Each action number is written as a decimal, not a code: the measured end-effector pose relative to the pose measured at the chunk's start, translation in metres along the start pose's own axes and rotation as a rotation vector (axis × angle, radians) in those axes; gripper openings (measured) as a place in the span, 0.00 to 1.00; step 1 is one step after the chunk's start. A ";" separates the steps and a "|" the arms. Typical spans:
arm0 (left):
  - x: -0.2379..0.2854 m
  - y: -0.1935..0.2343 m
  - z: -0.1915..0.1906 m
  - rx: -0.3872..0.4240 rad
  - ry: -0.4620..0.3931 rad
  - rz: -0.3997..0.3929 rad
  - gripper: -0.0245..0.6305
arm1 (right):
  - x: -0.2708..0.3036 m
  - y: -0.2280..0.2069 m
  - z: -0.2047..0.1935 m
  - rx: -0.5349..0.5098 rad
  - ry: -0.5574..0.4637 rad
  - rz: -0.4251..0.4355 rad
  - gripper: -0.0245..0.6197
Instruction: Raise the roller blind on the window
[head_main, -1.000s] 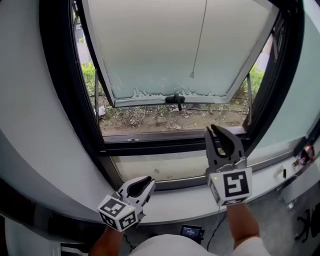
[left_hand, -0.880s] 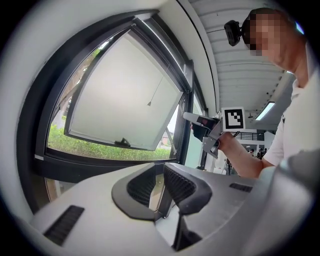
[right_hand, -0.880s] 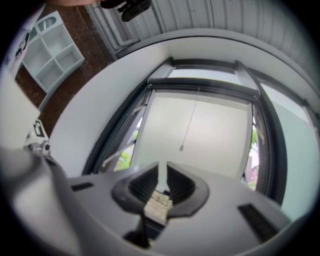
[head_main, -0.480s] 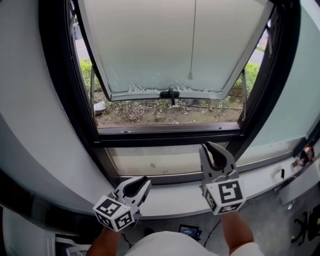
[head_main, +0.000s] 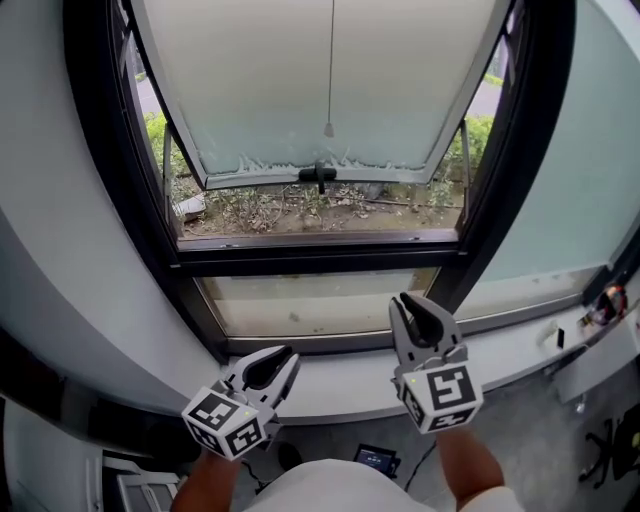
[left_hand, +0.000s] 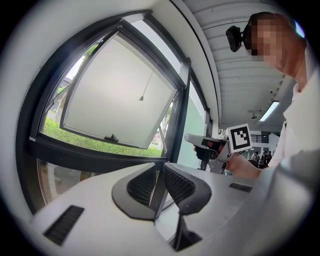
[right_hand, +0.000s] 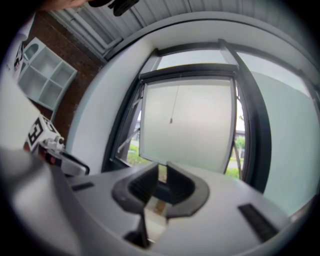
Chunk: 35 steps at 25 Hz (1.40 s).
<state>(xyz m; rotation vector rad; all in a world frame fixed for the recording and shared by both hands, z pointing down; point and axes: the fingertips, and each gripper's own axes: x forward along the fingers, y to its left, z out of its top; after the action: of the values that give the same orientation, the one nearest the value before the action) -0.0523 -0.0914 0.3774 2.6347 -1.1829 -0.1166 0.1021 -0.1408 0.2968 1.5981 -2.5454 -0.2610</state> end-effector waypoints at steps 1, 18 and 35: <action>0.000 -0.004 -0.002 -0.002 0.002 0.004 0.14 | -0.004 -0.001 -0.004 0.005 0.006 0.007 0.13; -0.007 -0.057 -0.029 -0.010 0.013 0.085 0.14 | -0.053 0.011 -0.066 0.088 0.092 0.140 0.13; -0.029 -0.097 -0.049 -0.009 0.024 0.135 0.14 | -0.095 0.019 -0.096 0.126 0.142 0.200 0.13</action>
<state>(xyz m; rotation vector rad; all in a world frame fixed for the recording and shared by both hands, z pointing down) 0.0074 0.0014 0.3985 2.5318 -1.3442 -0.0645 0.1451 -0.0548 0.3936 1.3317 -2.6298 0.0321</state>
